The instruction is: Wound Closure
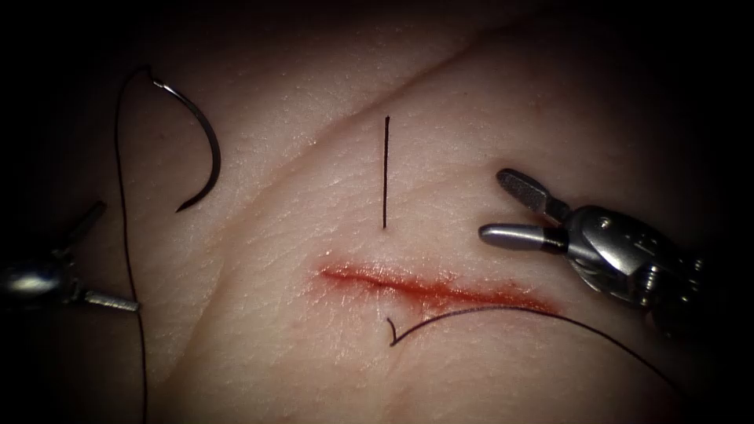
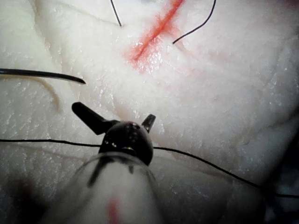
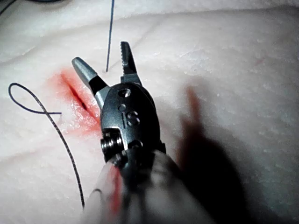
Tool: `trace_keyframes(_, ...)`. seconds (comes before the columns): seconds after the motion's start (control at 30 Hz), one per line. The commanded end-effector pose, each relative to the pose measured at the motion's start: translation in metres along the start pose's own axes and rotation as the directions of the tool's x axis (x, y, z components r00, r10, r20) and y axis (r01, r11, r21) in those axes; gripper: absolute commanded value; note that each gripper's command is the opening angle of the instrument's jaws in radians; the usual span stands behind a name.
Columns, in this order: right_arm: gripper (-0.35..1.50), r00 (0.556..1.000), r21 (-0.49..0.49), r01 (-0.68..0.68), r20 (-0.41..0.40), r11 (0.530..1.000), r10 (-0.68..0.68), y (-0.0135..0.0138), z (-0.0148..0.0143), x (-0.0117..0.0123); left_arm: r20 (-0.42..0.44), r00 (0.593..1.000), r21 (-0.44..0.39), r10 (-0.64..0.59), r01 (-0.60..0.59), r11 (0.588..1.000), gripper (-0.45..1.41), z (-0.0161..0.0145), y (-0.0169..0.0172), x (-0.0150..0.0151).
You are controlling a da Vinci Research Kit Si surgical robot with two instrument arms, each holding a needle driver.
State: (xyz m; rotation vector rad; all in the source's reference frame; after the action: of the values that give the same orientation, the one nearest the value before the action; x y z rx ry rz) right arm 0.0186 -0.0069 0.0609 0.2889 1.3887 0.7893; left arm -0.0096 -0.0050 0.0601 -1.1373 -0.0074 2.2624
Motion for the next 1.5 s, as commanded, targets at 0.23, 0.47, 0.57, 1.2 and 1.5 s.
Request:
trace_keyframes(0.23, 1.33, 0.929, -0.085, 0.364, 0.108, 0.928, -0.354, -0.0004, -0.0026, 0.0013, -0.095, 0.995, -0.034, 0.039, -0.043, 0.999, 1.11, 0.0058, 0.0098, 0.0077)
trace_keyframes(0.47, 1.31, 0.899, -0.113, 0.415, 0.201, 0.903, -0.389, -0.0006, -0.0058, 0.0032, -0.022, 0.999, -0.006, 0.038, -0.038, 0.999, 1.11, 0.0135, 0.0154, 0.0125)
trace_keyframes(0.57, 1.3, 0.894, -0.13, 0.421, 0.225, 0.898, -0.387, -0.0006, -0.0065, 0.0031, 0.025, 0.998, 0.004, 0.055, -0.055, 0.998, 1.08, 0.0158, 0.0166, 0.0133)
trace_keyframes(1.2, 1.23, 0.867, -0.135, 0.449, 0.304, 0.883, -0.395, -0.0003, -0.0074, 0.0012, 0.149, 0.986, 0.051, 0.075, -0.084, 0.995, 0.94, 0.0197, 0.0183, 0.0183)
trace_keyframes(1.5, 1.21, 0.861, -0.128, 0.455, 0.317, 0.881, -0.398, -0.0004, -0.0071, 0.0006, 0.317, 0.939, 0.079, 0.135, -0.168, 0.983, 0.88, 0.0223, 0.0182, 0.0191)
